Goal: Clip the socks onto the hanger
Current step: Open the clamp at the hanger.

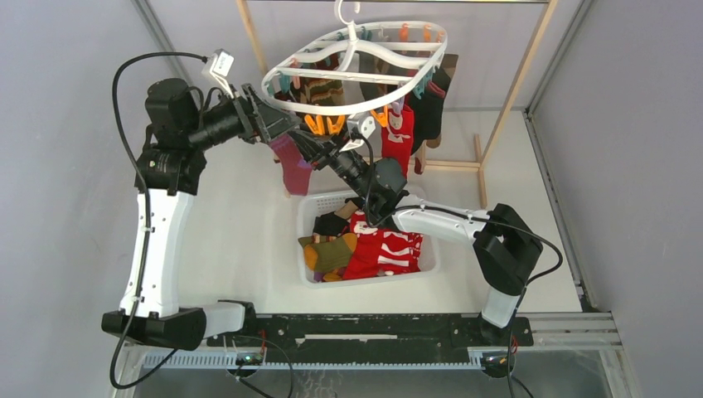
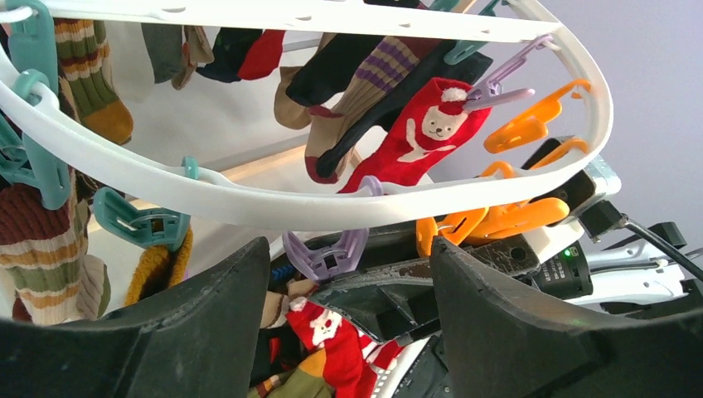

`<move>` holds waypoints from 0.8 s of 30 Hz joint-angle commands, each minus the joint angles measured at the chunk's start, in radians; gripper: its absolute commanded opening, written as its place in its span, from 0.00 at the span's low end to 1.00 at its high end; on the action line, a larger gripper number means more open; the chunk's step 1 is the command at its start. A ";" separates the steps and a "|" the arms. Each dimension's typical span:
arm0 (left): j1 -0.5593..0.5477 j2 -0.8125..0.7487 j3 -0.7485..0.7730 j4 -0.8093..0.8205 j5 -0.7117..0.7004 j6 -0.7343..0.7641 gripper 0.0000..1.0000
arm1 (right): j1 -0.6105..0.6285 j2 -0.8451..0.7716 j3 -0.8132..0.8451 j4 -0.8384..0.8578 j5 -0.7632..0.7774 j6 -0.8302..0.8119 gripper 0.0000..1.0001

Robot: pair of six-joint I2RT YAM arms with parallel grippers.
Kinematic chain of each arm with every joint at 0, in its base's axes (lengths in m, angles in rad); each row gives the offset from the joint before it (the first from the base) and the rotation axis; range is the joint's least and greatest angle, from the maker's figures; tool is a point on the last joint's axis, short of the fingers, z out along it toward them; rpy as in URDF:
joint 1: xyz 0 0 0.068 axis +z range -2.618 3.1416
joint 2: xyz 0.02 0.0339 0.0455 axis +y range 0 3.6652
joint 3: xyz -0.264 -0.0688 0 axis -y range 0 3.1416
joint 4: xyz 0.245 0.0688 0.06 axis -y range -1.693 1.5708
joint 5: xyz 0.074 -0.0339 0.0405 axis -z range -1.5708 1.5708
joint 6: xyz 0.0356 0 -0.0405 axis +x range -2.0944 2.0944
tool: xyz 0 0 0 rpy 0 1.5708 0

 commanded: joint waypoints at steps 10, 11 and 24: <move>-0.007 0.040 0.011 0.095 0.012 -0.073 0.61 | 0.024 -0.005 0.036 -0.035 -0.086 -0.034 0.00; -0.007 0.046 0.016 0.095 0.016 -0.073 0.58 | 0.024 -0.006 0.036 -0.037 -0.088 -0.036 0.00; -0.006 0.001 -0.042 0.085 0.009 -0.088 0.66 | 0.024 -0.006 0.049 -0.055 -0.106 -0.054 0.00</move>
